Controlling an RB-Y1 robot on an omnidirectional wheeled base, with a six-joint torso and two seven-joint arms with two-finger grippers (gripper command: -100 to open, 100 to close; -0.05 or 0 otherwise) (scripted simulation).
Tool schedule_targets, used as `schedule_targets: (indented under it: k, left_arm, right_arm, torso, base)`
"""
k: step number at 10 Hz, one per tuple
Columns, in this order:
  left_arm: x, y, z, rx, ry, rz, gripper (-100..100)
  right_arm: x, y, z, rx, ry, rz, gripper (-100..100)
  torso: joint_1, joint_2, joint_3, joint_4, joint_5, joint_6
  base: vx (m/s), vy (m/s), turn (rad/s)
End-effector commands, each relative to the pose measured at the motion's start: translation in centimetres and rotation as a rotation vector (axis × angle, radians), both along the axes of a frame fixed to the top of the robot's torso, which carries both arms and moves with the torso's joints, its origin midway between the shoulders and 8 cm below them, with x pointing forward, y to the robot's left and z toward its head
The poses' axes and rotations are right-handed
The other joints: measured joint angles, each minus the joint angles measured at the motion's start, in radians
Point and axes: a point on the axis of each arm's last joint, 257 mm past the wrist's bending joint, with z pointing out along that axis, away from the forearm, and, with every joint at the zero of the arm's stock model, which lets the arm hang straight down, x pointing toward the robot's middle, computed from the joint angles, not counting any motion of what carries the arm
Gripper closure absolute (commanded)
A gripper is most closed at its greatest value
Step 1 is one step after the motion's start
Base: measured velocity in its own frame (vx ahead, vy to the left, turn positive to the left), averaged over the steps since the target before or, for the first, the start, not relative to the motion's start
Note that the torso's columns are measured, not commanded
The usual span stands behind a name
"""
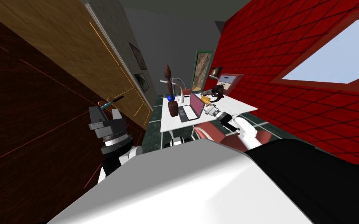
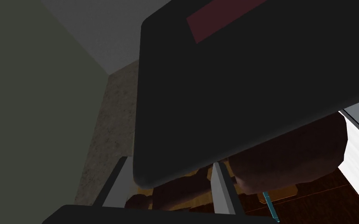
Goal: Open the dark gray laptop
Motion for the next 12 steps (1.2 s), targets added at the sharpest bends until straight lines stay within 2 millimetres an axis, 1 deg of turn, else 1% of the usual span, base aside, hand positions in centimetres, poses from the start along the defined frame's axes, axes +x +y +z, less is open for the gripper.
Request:
schedule_targets:
  k: [1,2,6,7,8,10,12]
  left_arm:
    - [0.0,0.0,0.0,0.0,0.0,0.0,0]
    - [0.0,0.0,0.0,0.0,0.0,0.0,0]
    - [0.0,0.0,0.0,0.0,0.0,0.0,0]
    - [0.0,0.0,0.0,0.0,0.0,0.0,0]
    - [0.0,0.0,0.0,0.0,0.0,0.0,0]
    - [0.0,0.0,0.0,0.0,0.0,0.0,0]
    - [0.0,0.0,0.0,0.0,0.0,0.0,0]
  right_arm:
    - [-0.7,0.1,-0.9,-0.13,0.002,0.005,100]
    - [-0.9,0.2,-1.1,-0.169,0.001,0.008,100]
    - [-1.8,0.5,-1.7,-0.325,-0.002,0.025,100]
    - [-1.8,0.4,-1.7,-0.296,0.002,0.022,100]
    - [-2.2,0.5,-2.9,-0.384,-0.001,0.02,100]
    - [-2.6,0.7,-3.9,-0.468,-0.005,0.02,100]
    - [-3.0,0.8,-4.8,-0.551,-0.01,0.021,100]
  torso:
    - [-0.005,-0.001,-0.001,0.0,-0.002,0.0]
    - [-0.007,0.0,-0.001,0.0,-0.004,0.001]
    - [-0.006,0.005,0.001,0.005,-0.002,0.0]
    - [-0.005,0.007,0.002,0.005,-0.001,0.0]
    - [-0.007,0.007,0.003,0.006,-0.001,0.0]
    - [-0.002,0.005,0.001,0.005,0.0,0.0]
    - [-0.004,0.006,0.002,0.005,-0.001,0.0]
  base:
    - [0.017,0.112,-0.025]
    - [0.048,0.122,-0.042]
    - [0.037,0.102,-0.024]
    - [0.008,0.045,-0.008]
    - [0.025,0.059,-0.004]
    - [0.026,0.099,-0.018]
    - [0.015,0.075,-0.005]
